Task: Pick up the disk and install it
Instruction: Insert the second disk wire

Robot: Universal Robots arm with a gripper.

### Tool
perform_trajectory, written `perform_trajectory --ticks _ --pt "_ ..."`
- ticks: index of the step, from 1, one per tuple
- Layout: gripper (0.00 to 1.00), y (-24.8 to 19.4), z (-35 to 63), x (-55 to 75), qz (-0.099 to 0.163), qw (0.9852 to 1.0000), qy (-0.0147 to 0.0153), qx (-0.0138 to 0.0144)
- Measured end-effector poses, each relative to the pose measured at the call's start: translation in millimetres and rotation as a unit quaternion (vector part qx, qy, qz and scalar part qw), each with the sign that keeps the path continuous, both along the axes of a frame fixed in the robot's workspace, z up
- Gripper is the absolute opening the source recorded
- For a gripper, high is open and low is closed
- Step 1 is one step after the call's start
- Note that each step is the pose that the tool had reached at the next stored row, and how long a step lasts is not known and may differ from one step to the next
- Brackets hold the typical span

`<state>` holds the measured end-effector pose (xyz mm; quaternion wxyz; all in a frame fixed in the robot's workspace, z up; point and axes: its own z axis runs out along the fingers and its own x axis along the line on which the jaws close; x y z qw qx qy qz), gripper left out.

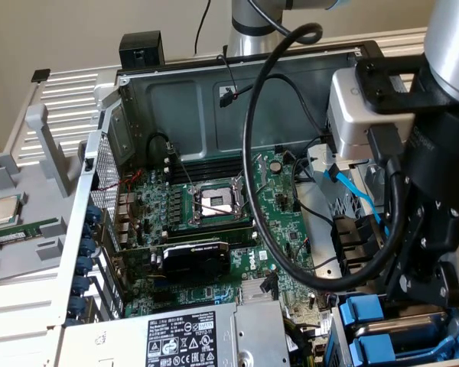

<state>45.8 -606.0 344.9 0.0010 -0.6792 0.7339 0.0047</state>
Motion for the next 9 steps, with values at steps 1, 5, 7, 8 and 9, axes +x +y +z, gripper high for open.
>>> perform_trajectory --ticks 1,5,7,8,9 --pt "0.16 0.0 0.0 -0.4 0.0 1.0 0.0001 0.0" --pt "0.16 0.0 0.0 -1.3 0.0 1.0 0.0 -0.0001" --pt "0.16 0.0 0.1 -1.4 0.0 1.0 -0.0002 -0.0001" --pt "0.16 0.0 0.1 -1.4 0.0 1.0 -0.0005 -0.0001" --pt "0.16 0.0 0.1 -1.4 0.0 1.0 -0.0008 0.0"
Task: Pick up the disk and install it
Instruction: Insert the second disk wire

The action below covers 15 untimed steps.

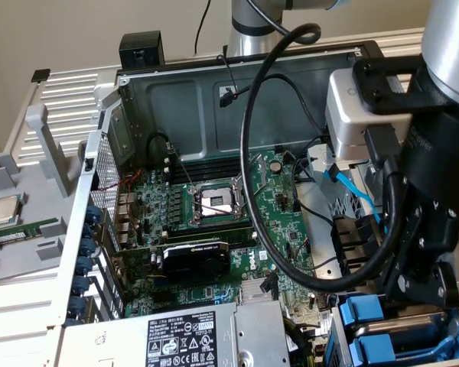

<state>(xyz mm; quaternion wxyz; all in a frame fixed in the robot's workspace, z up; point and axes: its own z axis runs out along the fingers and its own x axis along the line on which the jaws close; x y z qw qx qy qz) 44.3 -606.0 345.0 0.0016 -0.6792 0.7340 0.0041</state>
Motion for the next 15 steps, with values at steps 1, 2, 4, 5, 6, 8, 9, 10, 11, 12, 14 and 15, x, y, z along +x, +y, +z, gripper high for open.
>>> perform_trajectory --ticks 1,2,4,5,6,8,9,10,11,12,14,15 --pt "0.16 0.0 0.1 0.0 0.0 1.0 -0.0003 0.0" --pt "0.16 0.0 0.2 0.0 0.0 1.0 -0.0007 0.0001" --pt "0.16 0.0 0.8 -0.2 0.0 1.0 -0.0022 0.0" --pt "0.16 0.0 0.9 -0.1 0.0 1.0 -0.0032 0.0" --pt "0.16 0.0 1.0 -0.2 0.0 1.0 -0.0042 0.0" --pt "0.16 0.0 1.1 -0.3 0.0 1.0 -0.0063 0.0" --pt "0.16 0.0 1.1 -0.5 0.0 1.0 -0.0069 0.0" --pt "0.16 0.0 1.1 -0.6 0.0 1.0 -0.0073 0.0" --pt "0.16 0.0 1.1 -0.8 0.0 1.0 -0.0075 0.0" --pt "0.16 0.0 1.1 -1.2 0.0 1.0 -0.0076 0.0" --pt "0.16 -0.1 1.2 -2.1 0.0 1.0 -0.0075 -0.0001" --pt "0.16 0.0 1.1 -2.4 0.0 1.0 -0.0075 0.0"
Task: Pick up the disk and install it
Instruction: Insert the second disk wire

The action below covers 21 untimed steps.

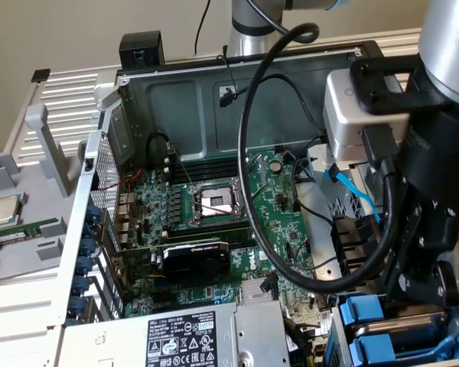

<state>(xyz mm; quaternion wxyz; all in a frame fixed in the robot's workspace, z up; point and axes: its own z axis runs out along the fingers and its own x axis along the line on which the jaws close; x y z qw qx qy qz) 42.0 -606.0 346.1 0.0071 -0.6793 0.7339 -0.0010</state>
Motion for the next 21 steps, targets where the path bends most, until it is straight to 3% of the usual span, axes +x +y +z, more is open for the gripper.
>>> perform_trajectory --ticks 8,21 --pt "0.16 0.0 0.1 -2.1 0.0 1.0 -0.0009 -0.0001" --pt "0.16 0.2 0.9 -4.2 0.005 0.9999 -0.009 -0.0007"
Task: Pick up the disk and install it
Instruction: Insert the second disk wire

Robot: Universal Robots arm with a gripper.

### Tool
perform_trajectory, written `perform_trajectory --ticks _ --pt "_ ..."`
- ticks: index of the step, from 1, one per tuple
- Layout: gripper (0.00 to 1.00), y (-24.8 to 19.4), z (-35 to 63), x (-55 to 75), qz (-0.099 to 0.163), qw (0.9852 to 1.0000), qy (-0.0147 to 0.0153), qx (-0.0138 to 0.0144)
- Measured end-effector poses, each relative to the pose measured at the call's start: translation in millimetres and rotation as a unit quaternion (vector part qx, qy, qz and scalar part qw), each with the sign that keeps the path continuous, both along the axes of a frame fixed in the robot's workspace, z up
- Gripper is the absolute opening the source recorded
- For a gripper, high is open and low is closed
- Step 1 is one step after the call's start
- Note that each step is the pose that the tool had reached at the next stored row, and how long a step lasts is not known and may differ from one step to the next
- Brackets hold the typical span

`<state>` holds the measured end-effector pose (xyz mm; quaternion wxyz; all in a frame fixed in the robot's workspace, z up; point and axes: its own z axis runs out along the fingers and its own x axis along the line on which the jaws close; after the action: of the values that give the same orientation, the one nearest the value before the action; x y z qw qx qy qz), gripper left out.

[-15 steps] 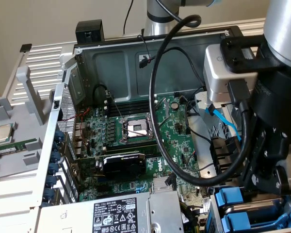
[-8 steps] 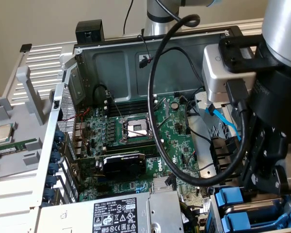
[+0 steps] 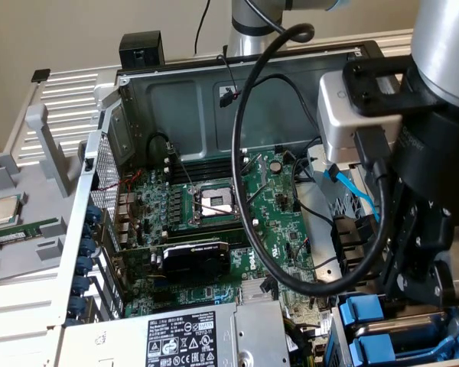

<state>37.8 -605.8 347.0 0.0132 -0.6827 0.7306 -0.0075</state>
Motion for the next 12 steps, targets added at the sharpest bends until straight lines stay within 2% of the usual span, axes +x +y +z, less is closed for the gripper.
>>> perform_trajectory --ticks 12 --pt "0.16 0.0 0.0 -0.3 0.014 0.9999 -0.0012 -0.0007"
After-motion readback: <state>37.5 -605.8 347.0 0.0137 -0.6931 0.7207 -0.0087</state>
